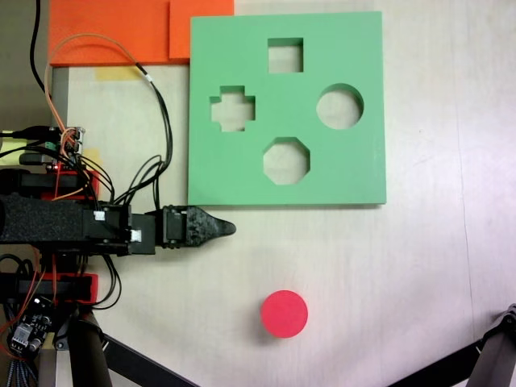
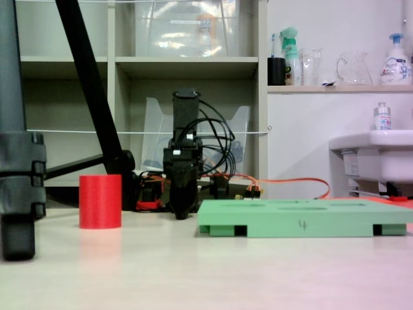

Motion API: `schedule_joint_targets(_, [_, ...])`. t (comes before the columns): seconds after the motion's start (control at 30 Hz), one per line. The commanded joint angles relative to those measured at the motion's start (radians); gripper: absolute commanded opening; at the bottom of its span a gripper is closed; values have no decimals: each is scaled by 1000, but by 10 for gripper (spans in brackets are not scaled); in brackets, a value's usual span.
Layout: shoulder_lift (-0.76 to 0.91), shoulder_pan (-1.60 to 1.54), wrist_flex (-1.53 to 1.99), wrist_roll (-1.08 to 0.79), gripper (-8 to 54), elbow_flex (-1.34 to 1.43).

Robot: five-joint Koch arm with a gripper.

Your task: Put the cylinder block into the corresponding hole

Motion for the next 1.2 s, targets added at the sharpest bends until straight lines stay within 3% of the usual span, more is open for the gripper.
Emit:
schedule_joint_targets(0.0, [67,34,26,187,341,72])
schedule_joint_targets(0.2, [69,155,-153,953,313,48])
schedule_joint_targets(0.3, [69,275,-11,1072,280,-78])
schedule_joint_targets(0.43, [71,359,589,1262,279,-436])
schedule_joint_targets(0.53, [71,413,483,1250,279,-423])
schedule_joint_targets(0.67, [67,373,-354,1212,278,-57])
schedule_joint_targets(0.7, [69,360,-422,1213,268,-28])
schedule_joint_targets(0.97, [57,417,-531,1258,268,-18])
schedule_joint_targets(1.07, [35,445,-816,1255,368,71])
schedule_joint_targets(1.17, [3,483,-853,1328,373,71])
